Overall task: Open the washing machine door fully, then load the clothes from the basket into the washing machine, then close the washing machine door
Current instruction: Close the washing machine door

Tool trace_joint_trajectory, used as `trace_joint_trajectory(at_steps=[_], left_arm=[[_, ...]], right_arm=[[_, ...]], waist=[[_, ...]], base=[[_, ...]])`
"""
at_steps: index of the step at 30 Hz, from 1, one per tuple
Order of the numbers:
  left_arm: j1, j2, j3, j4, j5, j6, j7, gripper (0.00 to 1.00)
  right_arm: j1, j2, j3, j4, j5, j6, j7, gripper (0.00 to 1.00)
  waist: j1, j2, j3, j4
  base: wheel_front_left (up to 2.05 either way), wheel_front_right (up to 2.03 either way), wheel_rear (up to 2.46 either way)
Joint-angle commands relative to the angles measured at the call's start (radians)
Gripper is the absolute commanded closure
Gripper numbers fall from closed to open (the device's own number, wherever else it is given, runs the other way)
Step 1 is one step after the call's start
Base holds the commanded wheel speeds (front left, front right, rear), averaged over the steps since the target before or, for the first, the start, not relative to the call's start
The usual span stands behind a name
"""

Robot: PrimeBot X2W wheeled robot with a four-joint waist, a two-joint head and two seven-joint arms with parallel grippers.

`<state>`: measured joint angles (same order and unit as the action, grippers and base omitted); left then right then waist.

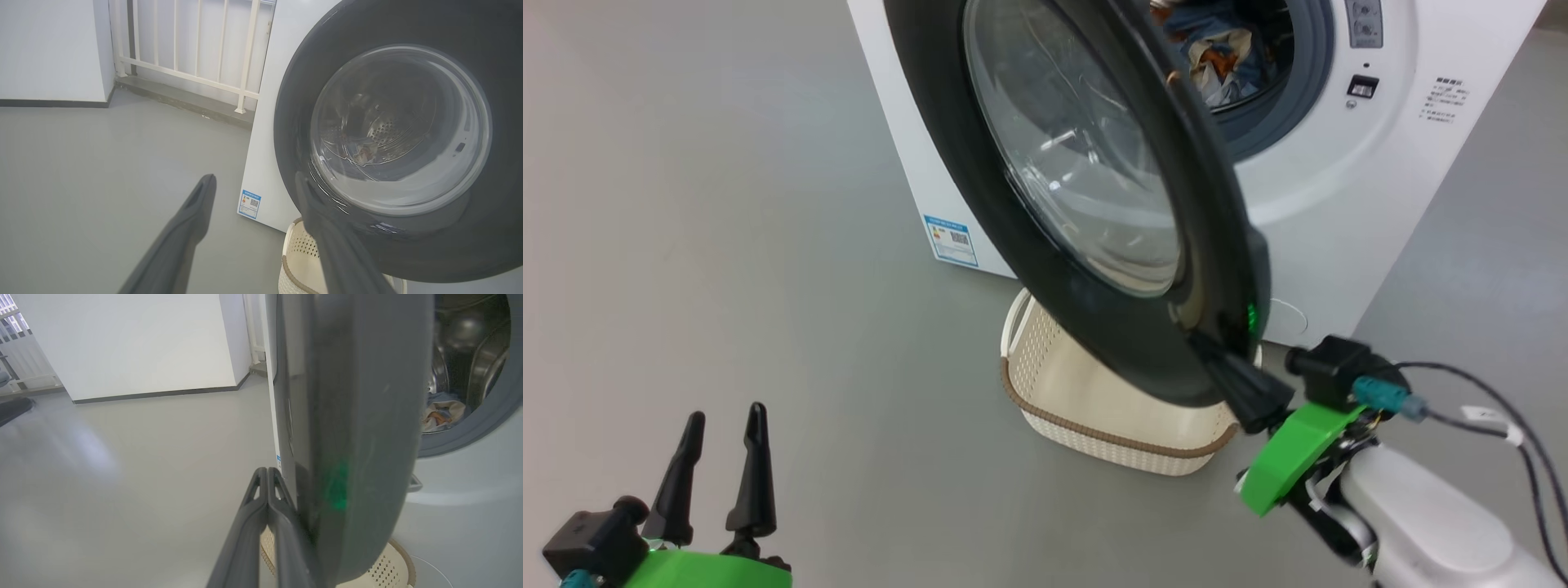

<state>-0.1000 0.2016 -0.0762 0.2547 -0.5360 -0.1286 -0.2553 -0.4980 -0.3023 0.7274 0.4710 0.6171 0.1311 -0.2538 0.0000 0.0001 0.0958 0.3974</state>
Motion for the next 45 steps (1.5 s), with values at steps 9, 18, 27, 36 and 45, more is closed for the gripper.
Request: trace_joint_trajectory(at_steps=[9, 18, 27, 36, 45], left_arm=[[-0.07, 0.023, 0.027, -0.031, -0.023, -0.002, -0.006, 0.0], [-0.113, 0.028, 0.025, -0.037, -0.034, -0.002, -0.006, 0.0], [-0.135, 0.017, 0.024, -0.043, -0.045, -0.002, -0.006, 0.0], [-0.176, -0.005, 0.006, -0.051, -0.058, -0.002, -0.006, 0.0], [-0.186, -0.012, 0.009, -0.043, -0.058, -0.002, -0.006, 0.0]], right_arm=[[-0.054, -0.047, -0.148, -0.005, -0.033, 0.0, -0.008, 1.0], [-0.16, -0.093, -0.201, 0.034, -0.063, 0.0, -0.008, 1.0], [-0.287, -0.162, -0.221, 0.113, -0.084, 0.0, -0.008, 1.0], [-0.512, -0.226, -0.166, 0.208, -0.073, 0.0, -0.008, 1.0], [-0.611, -0.239, -0.188, 0.26, -0.084, 0.0, -0.008, 1.0]], waist=[[0.0, -0.0001, 0.093, 0.002], [0.0, -0.0001, 0.189, 0.01], [0.0, -0.0001, 0.271, 0.045], [0.0, -0.0001, 0.37, 0.069], [0.0, -0.0001, 0.388, 0.08]], base=[[0.0, 0.0, 0.0], [0.0, 0.0, 0.0], [0.0, 0.0, 0.0], [0.0, 0.0, 0.0], [0.0, 0.0, 0.0]])
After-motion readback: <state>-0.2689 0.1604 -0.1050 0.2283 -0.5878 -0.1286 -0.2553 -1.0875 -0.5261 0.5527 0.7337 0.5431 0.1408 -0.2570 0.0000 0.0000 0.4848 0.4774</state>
